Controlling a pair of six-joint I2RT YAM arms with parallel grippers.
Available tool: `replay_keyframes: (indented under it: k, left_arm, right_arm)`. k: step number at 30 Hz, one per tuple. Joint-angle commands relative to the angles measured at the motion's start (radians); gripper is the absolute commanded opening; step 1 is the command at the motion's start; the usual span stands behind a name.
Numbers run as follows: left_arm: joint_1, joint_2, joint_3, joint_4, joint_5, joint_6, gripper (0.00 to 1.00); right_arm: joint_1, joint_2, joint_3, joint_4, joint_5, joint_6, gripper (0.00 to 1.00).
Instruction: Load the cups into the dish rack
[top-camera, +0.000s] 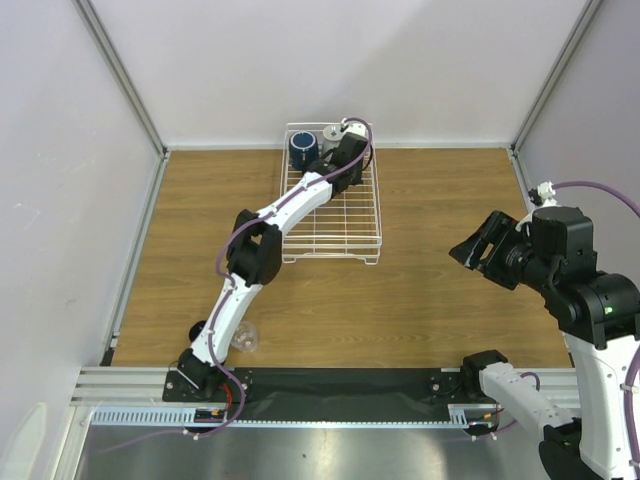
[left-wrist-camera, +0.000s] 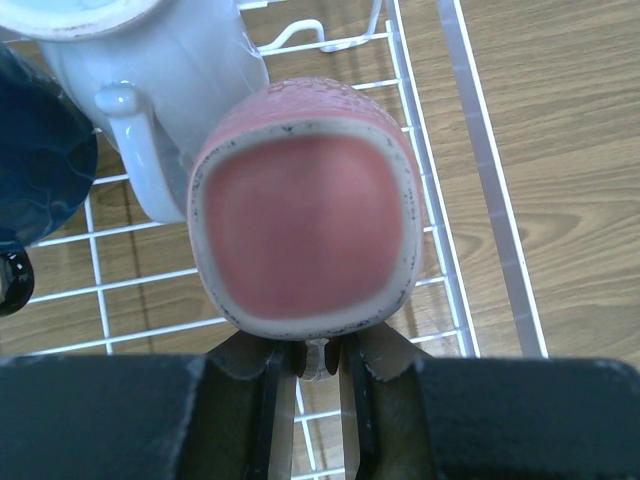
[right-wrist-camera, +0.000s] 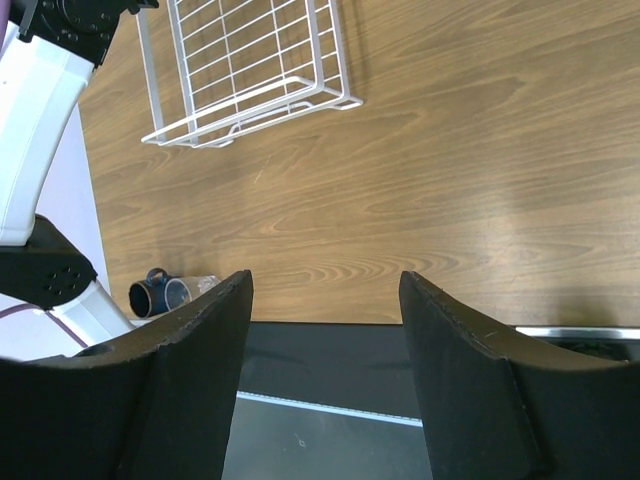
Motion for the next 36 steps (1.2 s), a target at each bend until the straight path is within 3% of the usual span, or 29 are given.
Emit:
replay_keyframes:
  k: [1,19,36]
  left_arm:
    - [0.008,0.003,0.076,0.055,0.010,0.006,0.00]
    - [0.016,0.038,0.073,0.023,0.027,-0.036,0.05]
    - [0.021,0.035,0.075,0.017,0.024,-0.037,0.23]
  right_arm:
    - [-0.009,0.014,0.001,0.035,0.017,0.006,0.66]
    - [-0.066,0.023,-0.019,0.062,-0.028,-0.021,0.66]
    - [-0.169,0.023,-0.036,0.067,-0.126,-0.077,0.66]
